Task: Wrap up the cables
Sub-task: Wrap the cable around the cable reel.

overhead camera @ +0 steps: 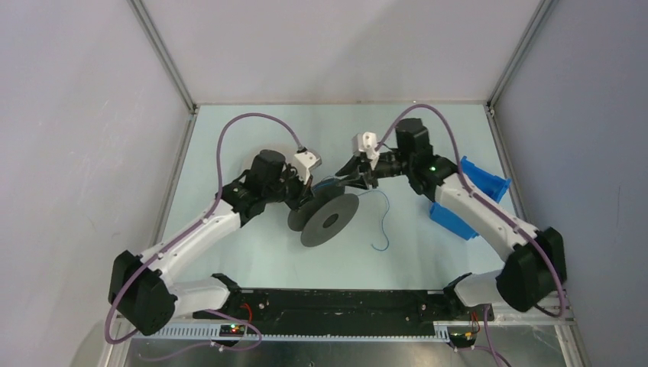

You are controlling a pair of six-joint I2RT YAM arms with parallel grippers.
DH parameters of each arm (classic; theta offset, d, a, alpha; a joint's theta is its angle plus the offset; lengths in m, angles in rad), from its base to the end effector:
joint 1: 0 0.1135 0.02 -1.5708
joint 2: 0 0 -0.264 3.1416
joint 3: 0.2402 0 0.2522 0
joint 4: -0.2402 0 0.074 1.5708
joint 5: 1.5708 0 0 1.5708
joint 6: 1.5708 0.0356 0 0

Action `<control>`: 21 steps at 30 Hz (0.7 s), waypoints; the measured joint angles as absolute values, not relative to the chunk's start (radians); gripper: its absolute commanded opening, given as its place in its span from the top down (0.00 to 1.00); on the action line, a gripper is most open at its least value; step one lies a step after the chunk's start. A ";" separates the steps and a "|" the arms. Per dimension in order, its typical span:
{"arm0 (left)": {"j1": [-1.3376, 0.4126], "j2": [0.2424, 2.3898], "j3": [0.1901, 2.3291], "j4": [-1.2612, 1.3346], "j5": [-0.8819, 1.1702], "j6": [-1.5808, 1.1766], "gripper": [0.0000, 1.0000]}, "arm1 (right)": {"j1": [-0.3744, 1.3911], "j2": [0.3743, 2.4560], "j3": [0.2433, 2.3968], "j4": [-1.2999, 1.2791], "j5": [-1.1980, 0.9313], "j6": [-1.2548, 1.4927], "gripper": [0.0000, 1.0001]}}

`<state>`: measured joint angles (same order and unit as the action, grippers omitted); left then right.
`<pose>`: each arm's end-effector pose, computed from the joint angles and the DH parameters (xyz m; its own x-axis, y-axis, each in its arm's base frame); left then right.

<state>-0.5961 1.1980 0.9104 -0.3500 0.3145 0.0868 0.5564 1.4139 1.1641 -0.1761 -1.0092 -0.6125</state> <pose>0.2110 -0.1564 0.2832 -0.4266 0.3891 -0.8165 0.7795 0.6160 -0.1138 0.2521 0.1923 0.3334 0.2509 -0.2045 -0.9462 -0.9674 -0.0885 -0.2374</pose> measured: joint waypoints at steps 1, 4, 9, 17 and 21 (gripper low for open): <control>-0.589 1.186 0.910 -0.359 0.314 0.086 1.00 | 0.551 1.385 1.155 -0.158 -1.009 -0.589 0.69; -0.557 1.135 0.910 -0.373 0.315 0.080 1.00 | 0.539 1.277 1.113 -0.065 -0.989 -0.506 0.69; -0.482 1.007 0.910 -0.389 0.304 0.056 1.00 | 0.537 1.111 0.981 0.101 -0.901 -0.405 0.67; -0.405 0.843 0.913 -0.414 0.332 0.014 1.00 | 0.546 1.024 0.629 0.401 -0.744 -0.343 0.60; -0.387 0.830 0.924 -0.418 0.397 -0.020 1.00 | 0.560 1.098 0.527 0.566 -0.689 -0.350 0.57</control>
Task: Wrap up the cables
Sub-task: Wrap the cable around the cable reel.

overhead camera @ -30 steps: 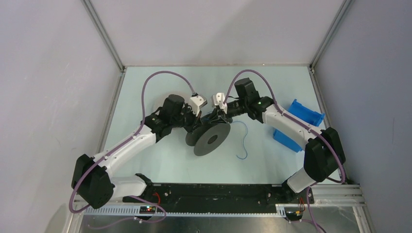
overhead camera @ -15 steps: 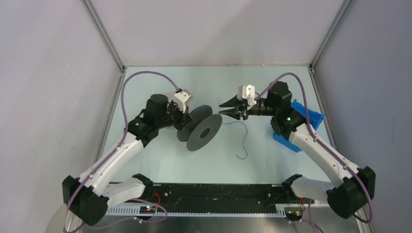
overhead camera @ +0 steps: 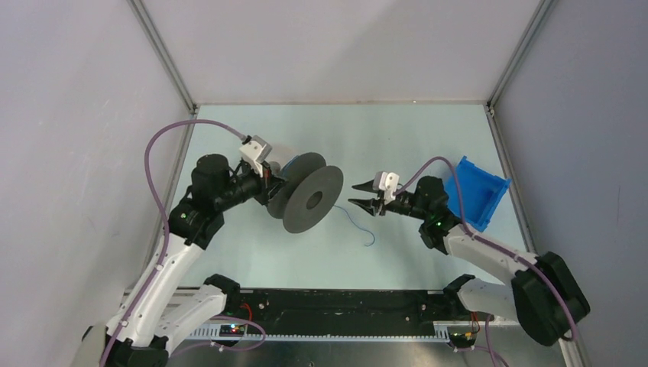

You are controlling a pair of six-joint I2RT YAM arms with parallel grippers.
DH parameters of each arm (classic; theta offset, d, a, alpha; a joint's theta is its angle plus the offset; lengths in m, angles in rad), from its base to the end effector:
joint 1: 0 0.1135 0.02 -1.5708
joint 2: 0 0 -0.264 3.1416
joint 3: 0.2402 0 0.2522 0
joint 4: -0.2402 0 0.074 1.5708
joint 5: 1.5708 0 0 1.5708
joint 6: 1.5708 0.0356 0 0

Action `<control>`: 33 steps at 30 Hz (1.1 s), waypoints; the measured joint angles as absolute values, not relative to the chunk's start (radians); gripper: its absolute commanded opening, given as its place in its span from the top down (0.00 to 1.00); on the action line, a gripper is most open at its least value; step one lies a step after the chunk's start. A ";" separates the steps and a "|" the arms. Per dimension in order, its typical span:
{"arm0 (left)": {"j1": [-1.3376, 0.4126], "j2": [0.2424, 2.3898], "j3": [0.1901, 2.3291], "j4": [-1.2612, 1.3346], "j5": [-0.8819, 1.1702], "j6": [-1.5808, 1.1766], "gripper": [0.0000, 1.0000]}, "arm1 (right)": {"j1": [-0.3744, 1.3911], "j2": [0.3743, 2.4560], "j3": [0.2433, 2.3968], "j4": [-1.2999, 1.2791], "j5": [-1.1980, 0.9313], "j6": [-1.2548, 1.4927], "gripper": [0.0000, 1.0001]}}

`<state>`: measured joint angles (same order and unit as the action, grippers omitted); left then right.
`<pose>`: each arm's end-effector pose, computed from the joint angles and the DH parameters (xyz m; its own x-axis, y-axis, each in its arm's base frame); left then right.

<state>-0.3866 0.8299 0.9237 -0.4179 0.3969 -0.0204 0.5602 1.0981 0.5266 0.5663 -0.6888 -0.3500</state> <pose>0.1628 -0.0811 0.3570 -0.3089 0.1054 -0.9452 0.6810 0.7183 -0.1424 0.1911 0.1466 0.2660 0.3212 -0.1110 -0.9405 -0.8927 0.2962 -0.3398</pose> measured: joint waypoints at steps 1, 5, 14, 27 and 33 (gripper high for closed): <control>-0.384 0.830 0.924 -0.419 0.411 -0.028 1.00 | 0.565 1.128 0.506 0.619 -0.682 -0.354 0.57; -0.371 0.829 0.926 -0.429 0.472 -0.067 1.00 | 0.576 1.258 0.444 0.798 -0.679 -0.361 0.57; -0.366 0.769 0.997 -0.437 0.473 -0.160 1.00 | 0.582 1.557 0.405 1.257 -0.731 -0.217 0.56; -0.365 0.755 1.093 -0.407 0.460 -0.310 1.00 | 0.658 1.725 0.502 1.414 -0.760 -0.149 0.49; -0.363 0.760 1.093 -0.362 0.488 -0.366 1.00 | 0.720 1.781 0.569 1.420 -0.764 -0.130 0.49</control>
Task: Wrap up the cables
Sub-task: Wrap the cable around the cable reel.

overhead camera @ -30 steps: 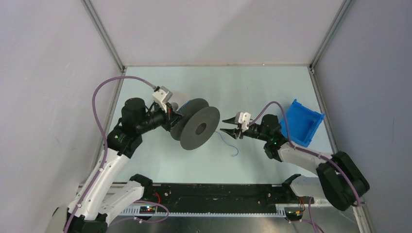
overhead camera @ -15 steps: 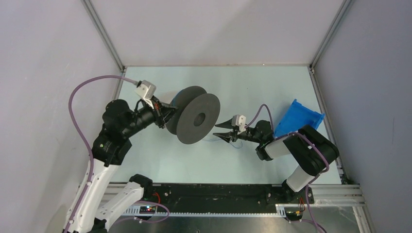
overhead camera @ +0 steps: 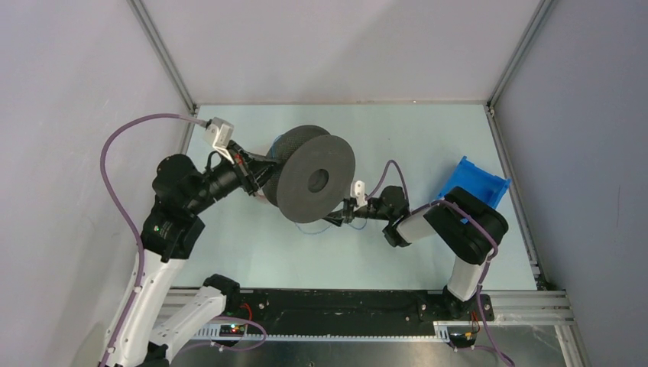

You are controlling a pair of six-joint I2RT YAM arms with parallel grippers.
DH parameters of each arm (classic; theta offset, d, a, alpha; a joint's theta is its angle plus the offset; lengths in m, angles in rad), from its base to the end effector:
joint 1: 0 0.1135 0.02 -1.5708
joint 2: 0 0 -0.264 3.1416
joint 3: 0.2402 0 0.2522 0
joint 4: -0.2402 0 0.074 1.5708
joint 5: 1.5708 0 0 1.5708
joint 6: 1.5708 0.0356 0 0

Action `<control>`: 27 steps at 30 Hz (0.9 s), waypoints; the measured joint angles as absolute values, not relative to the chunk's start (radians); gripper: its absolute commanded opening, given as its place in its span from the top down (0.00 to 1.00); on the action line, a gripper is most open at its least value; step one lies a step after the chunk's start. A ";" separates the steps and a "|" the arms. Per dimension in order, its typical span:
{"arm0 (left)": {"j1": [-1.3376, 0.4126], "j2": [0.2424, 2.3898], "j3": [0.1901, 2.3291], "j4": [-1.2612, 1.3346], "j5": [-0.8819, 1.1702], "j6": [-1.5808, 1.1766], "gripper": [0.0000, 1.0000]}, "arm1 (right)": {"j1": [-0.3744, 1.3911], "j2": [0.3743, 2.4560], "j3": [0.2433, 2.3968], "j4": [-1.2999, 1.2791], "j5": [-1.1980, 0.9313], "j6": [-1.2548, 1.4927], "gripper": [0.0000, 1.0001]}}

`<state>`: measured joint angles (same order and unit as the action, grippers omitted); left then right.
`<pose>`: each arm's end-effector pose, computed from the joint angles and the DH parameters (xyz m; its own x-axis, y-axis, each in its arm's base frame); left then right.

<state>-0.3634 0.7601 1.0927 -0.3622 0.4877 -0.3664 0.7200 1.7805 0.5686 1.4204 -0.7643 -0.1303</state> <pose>0.1305 -0.0675 0.4290 -0.2952 -0.2263 -0.9282 0.6920 0.6192 -0.3710 0.2204 0.2260 0.1841 0.2823 0.1228 -0.9514 -0.9564 0.1132 -0.2691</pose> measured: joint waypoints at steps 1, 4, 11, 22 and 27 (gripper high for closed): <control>-0.363 0.760 1.093 -0.353 0.488 -0.369 1.00 | 0.731 1.789 0.577 1.420 -0.765 -0.123 0.49; -0.360 0.759 1.094 -0.322 0.492 -0.370 1.00 | 0.762 1.805 0.591 1.422 -0.768 -0.102 0.47; -0.357 0.766 1.103 -0.278 0.509 -0.379 1.00 | 0.828 1.821 0.605 1.428 -0.748 -0.054 0.46; -0.357 0.760 1.082 -0.244 0.515 -0.417 1.00 | 0.864 1.861 0.647 1.439 -0.556 0.041 0.44; -0.358 0.738 1.045 -0.202 0.491 -0.449 1.00 | 0.863 1.903 0.679 1.448 -0.535 0.081 0.44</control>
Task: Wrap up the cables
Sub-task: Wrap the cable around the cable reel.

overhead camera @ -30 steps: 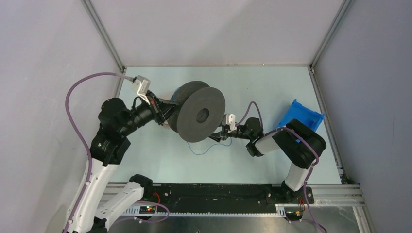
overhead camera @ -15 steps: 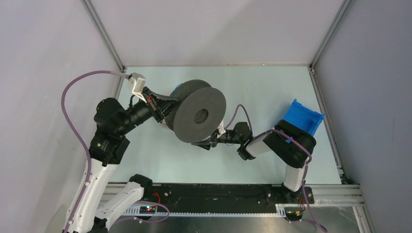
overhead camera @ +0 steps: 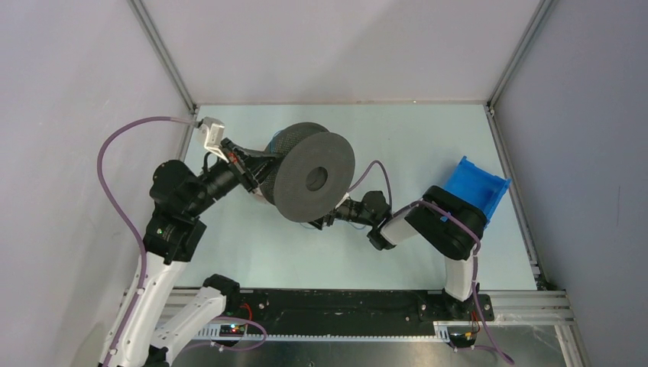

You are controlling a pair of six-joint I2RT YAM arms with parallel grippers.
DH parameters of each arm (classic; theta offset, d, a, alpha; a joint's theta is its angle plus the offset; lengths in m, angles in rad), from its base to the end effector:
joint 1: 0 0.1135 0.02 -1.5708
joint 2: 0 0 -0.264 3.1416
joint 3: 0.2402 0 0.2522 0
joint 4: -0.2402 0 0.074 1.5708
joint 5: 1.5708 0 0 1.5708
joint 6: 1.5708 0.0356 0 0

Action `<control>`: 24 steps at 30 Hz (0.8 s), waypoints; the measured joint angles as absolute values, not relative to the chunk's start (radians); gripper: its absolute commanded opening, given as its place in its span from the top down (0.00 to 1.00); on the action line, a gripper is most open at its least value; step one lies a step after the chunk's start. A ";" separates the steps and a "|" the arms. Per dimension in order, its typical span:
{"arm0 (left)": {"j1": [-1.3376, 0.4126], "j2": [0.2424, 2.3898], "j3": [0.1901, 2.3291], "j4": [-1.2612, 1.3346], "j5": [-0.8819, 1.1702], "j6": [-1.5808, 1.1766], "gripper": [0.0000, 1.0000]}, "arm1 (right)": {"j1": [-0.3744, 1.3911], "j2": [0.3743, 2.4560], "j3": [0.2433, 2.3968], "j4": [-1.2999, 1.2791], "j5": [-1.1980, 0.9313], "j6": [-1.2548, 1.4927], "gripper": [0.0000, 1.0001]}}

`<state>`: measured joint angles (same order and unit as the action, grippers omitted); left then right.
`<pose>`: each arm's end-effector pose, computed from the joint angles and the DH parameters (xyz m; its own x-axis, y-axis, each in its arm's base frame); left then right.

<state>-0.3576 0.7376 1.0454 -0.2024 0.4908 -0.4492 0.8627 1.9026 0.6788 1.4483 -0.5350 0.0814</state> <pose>0.1297 -0.0664 0.4335 -0.2359 -0.3207 -0.9173 0.7164 0.5804 -0.3872 0.2124 0.2759 0.1764 0.0649 0.1833 -0.9809 -0.9853 0.1676 -0.0339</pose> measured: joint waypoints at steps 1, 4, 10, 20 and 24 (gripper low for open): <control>-0.358 0.734 1.039 -0.193 0.485 -0.458 1.00 | 0.863 1.909 0.685 1.448 -0.534 0.089 0.44; -0.358 0.725 1.026 -0.170 0.475 -0.481 1.00 | 0.863 1.924 0.700 1.449 -0.535 0.106 0.44; -0.358 0.714 1.022 -0.140 0.470 -0.499 1.00 | 0.869 1.935 0.720 1.450 -0.561 0.132 0.44; -0.358 0.706 0.996 -0.112 0.470 -0.546 1.00 | 0.875 1.951 0.730 1.451 -0.572 0.169 0.67; -0.358 0.706 0.993 -0.097 0.471 -0.563 1.00 | 0.876 1.959 0.750 1.451 -0.577 0.202 0.57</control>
<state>-0.3576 0.7059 0.9928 -0.0971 0.4709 -0.5632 0.8761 1.9591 0.7498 1.4509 -0.5774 0.2016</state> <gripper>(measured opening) 0.039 0.369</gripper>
